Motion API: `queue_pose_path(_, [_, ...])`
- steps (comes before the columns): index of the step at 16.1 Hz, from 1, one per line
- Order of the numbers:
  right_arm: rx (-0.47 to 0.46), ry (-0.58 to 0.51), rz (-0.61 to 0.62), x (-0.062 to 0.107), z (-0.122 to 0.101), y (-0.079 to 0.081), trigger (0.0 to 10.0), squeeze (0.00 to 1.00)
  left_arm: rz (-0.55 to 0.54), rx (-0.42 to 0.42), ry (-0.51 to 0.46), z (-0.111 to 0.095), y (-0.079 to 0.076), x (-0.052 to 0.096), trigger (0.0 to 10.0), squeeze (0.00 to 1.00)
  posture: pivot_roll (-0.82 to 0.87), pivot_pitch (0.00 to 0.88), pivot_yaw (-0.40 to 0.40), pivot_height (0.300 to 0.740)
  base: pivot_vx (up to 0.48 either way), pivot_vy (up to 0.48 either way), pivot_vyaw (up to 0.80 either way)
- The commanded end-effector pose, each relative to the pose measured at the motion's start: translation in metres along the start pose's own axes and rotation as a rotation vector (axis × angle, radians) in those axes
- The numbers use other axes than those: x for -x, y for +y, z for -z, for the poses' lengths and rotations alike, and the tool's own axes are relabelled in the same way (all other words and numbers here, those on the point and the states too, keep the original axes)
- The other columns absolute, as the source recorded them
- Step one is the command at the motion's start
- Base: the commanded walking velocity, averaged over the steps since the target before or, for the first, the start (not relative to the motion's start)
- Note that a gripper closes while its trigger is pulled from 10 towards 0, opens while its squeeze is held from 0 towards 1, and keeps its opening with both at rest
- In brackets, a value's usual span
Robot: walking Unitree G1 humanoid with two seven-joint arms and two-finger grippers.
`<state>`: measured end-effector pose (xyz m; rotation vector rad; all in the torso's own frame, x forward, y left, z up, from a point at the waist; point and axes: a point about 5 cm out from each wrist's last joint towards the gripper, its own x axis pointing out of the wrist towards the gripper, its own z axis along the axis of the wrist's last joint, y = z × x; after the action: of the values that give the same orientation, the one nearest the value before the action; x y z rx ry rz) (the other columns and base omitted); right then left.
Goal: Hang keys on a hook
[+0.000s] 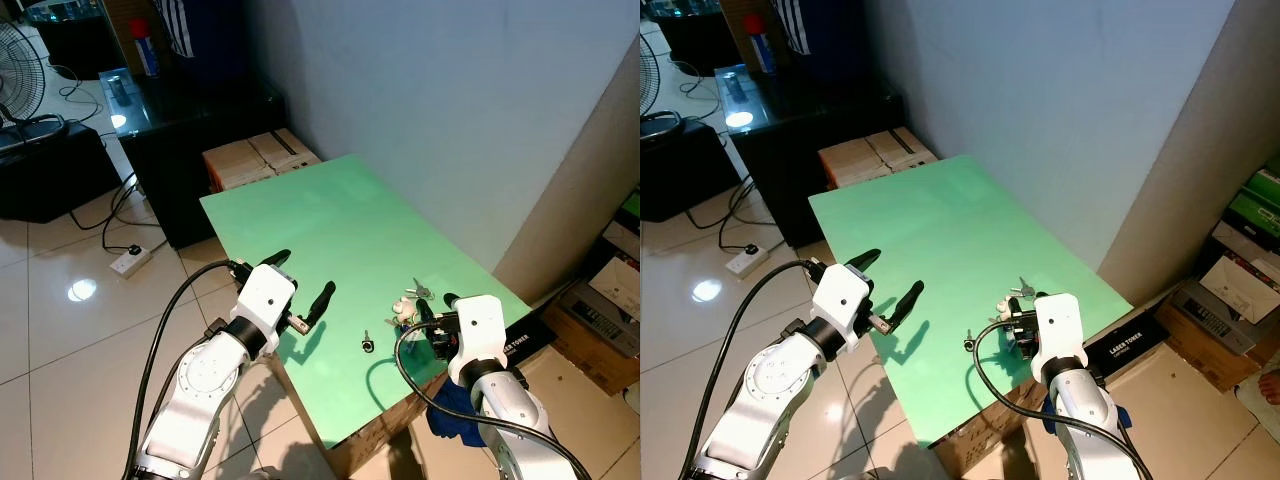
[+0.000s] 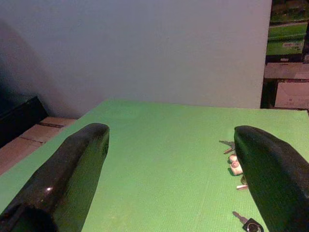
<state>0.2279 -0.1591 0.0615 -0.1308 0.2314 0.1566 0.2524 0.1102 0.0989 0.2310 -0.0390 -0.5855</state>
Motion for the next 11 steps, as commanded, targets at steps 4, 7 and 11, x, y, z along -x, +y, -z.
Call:
queue_pose_path(4, [-0.001, 0.005, -0.002, 0.0003, -0.0007, -0.0006, 10.0, 0.00, -0.002, -0.009, 0.005, 0.0005, 0.0013, -0.0014, 10.0, 0.00, -0.08, 0.000, 0.042, 0.740, 0.000, 0.000, 0.00])
queue_pose_path(7, [-0.002, 0.008, -0.002, 0.0003, -0.0004, -0.0006, 10.0, 0.00, -0.002, -0.008, 0.004, 0.0004, 0.0015, -0.0014, 10.0, 0.00, 0.00, 0.000, 0.000, 0.740, 0.000, 0.000, 0.00])
queue_pose_path(11, [-0.044, 0.047, -0.045, 0.0039, 0.0049, 0.0018, 10.0, 1.00, 0.032, 0.125, 0.056, 0.0054, -0.0061, 0.0025, 10.0, 1.00, -0.07, 0.000, 0.034, 0.740, 0.000, 0.000, 0.00])
